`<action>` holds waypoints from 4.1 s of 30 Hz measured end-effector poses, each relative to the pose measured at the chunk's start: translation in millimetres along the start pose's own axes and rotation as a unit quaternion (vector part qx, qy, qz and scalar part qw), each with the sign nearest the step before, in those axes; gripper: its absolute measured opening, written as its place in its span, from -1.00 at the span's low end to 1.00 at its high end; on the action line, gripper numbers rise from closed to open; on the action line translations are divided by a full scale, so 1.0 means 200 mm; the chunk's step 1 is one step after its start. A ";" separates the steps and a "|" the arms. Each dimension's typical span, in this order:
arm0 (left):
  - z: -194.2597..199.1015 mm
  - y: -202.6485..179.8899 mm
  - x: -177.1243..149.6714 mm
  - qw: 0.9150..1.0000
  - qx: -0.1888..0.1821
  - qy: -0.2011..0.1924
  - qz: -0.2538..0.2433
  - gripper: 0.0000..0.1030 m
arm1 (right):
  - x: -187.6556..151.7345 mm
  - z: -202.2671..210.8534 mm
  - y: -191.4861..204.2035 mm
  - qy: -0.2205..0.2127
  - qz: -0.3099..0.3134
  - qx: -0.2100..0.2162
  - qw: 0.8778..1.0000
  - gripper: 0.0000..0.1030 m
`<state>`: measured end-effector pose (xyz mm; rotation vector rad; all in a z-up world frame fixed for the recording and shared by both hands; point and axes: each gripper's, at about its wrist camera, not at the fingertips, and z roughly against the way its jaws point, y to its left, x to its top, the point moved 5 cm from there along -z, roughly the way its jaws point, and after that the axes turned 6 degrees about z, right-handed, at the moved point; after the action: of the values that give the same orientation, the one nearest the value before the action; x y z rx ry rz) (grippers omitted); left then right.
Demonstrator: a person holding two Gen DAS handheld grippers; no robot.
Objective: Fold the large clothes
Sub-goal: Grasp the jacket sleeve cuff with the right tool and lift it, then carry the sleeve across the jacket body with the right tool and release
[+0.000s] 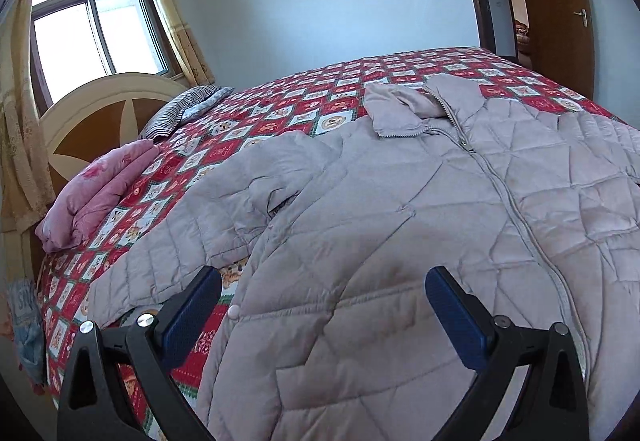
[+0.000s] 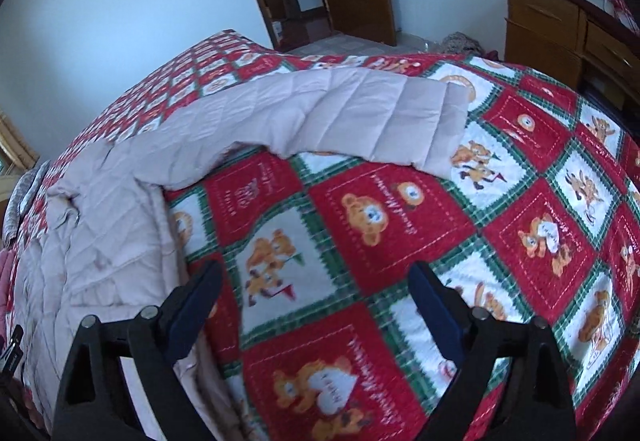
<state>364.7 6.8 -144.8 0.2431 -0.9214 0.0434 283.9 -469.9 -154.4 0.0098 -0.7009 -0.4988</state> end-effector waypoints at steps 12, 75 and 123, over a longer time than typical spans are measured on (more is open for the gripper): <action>-0.33 0.04 0.08 0.999 0.039 0.030 0.020 0.98 | 0.35 -0.25 -0.41 -0.003 -0.104 -0.077 0.992 0.51; -0.45 0.17 0.30 0.999 0.025 0.035 0.004 0.98 | -0.12 -0.31 1.71 -0.053 0.327 0.173 0.927 -0.85; -0.26 -0.55 0.25 0.988 -0.129 0.059 -0.062 -0.93 | -0.23 -0.32 1.00 -0.068 0.242 0.190 0.949 0.79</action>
<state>450.9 -91.4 -156.0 0.0565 -0.7823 -0.1739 381.6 -282.8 -197.2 0.1628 -0.8941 0.1135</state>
